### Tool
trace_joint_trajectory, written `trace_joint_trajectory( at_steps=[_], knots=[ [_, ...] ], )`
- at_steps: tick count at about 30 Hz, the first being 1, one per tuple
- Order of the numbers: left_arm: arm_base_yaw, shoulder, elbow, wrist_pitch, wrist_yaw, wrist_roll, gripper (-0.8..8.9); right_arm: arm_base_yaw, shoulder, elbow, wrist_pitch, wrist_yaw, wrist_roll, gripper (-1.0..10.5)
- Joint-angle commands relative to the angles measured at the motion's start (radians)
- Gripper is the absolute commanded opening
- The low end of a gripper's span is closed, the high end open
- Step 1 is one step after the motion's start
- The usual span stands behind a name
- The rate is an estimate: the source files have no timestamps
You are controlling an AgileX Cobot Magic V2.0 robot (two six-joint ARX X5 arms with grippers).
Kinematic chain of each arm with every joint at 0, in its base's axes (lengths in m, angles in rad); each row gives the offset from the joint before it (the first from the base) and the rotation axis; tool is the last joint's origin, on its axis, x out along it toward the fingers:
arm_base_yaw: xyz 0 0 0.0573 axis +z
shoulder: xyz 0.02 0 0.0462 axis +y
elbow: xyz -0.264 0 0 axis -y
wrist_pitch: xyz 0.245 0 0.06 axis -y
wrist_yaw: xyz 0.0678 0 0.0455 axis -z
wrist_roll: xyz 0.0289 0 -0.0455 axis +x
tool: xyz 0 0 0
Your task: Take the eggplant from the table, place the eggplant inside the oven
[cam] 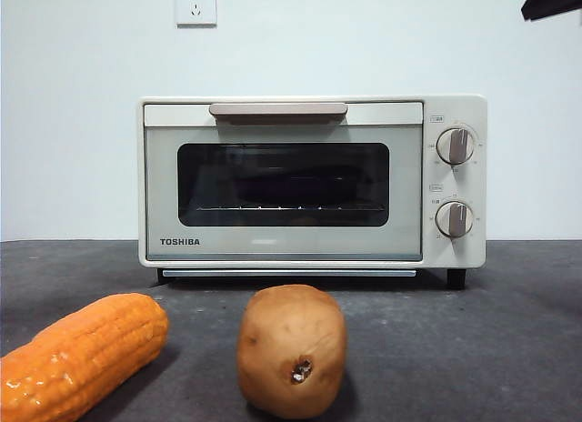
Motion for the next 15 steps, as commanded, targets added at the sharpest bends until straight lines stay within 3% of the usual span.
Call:
trace_joint_trajectory(
  at_steps=[1,15],
  knots=[
    [-0.004,-0.020,0.011,-0.029,-0.003,-0.058,0.04,0.005,0.000,0.002,0.023,0.005,0.011,0.0],
    [-0.005,-0.021,0.007,-0.023,-0.003,-0.057,0.04,0.005,0.000,0.003,0.034,0.005,0.011,0.0]
  ],
)
